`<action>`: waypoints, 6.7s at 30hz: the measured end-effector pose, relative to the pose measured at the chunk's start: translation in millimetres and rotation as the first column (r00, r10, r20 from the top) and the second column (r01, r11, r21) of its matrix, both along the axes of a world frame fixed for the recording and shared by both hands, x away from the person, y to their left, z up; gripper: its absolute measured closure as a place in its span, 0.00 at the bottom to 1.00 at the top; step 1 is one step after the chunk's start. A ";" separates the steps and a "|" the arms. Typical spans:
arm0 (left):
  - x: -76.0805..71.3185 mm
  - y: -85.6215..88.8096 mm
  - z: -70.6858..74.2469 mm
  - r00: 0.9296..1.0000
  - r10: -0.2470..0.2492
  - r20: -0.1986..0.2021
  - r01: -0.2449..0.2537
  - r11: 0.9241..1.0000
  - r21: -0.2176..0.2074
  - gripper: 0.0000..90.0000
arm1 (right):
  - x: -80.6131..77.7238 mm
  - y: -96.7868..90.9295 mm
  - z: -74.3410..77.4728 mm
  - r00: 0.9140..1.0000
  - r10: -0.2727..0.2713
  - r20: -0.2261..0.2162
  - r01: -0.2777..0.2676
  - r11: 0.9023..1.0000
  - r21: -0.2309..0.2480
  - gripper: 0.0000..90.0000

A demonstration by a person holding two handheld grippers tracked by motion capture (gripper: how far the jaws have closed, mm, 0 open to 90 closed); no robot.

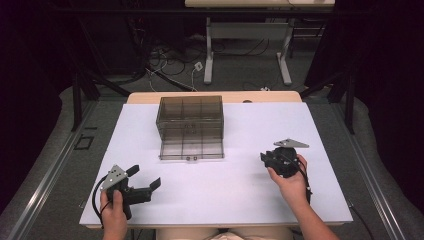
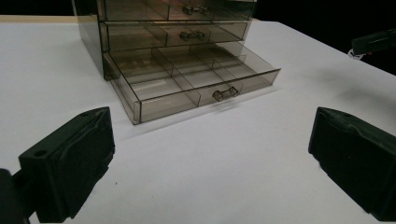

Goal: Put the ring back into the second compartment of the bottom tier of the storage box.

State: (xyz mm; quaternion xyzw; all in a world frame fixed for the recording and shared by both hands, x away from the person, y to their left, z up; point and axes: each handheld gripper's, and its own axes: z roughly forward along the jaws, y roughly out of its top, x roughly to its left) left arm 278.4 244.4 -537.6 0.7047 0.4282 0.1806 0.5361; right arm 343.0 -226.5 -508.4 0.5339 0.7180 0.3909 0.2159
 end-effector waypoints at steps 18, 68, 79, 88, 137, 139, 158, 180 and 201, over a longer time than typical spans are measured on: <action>0.2 0.6 -0.1 1.000 -0.001 -0.001 0.001 1.000 -0.008 0.01 | 7.6 14.9 18.3 0.999 0.041 0.017 -0.041 0.999 0.001 0.80; -0.6 0.9 0.6 1.000 -0.006 0.010 0.006 1.000 -0.005 0.01 | 35.8 75.6 50.6 0.988 0.156 0.010 -0.156 0.987 0.034 0.80; -0.3 1.6 0.5 1.000 -0.007 0.007 0.007 1.000 -0.001 0.01 | 44.3 92.6 52.0 0.982 0.187 -0.001 -0.187 0.982 0.039 0.80; -0.2 1.9 0.5 1.000 -0.009 0.007 0.009 1.000 0.000 0.01 | 50.7 107.3 53.6 0.979 0.206 -0.005 -0.205 0.977 0.062 0.80; -1.8 4.2 2.1 1.000 -0.007 0.014 0.007 1.000 -0.020 0.01 | 70.9 166.4 41.7 0.967 0.254 -0.003 -0.254 0.967 0.023 0.80; -2.9 5.6 2.4 1.000 -0.007 0.019 0.007 1.000 -0.016 0.01 | 71.2 171.4 39.8 0.965 0.263 -0.006 -0.263 0.965 0.010 0.80; -4.7 8.0 2.4 1.000 0.002 0.012 -0.002 1.000 -0.023 0.01 | 76.6 190.1 24.0 0.964 0.265 -0.018 -0.265 0.964 -0.017 0.80; -4.3 8.6 2.2 1.000 0.003 0.012 -0.003 1.000 -0.024 0.01 | 85.3 204.6 -0.7 0.966 0.252 -0.057 -0.255 0.966 -0.046 0.80; -4.9 7.8 2.7 1.000 -0.006 0.016 0.007 1.000 -0.024 0.01 | 87.6 214.1 -17.3 0.964 0.256 -0.072 -0.261 0.962 -0.074 0.80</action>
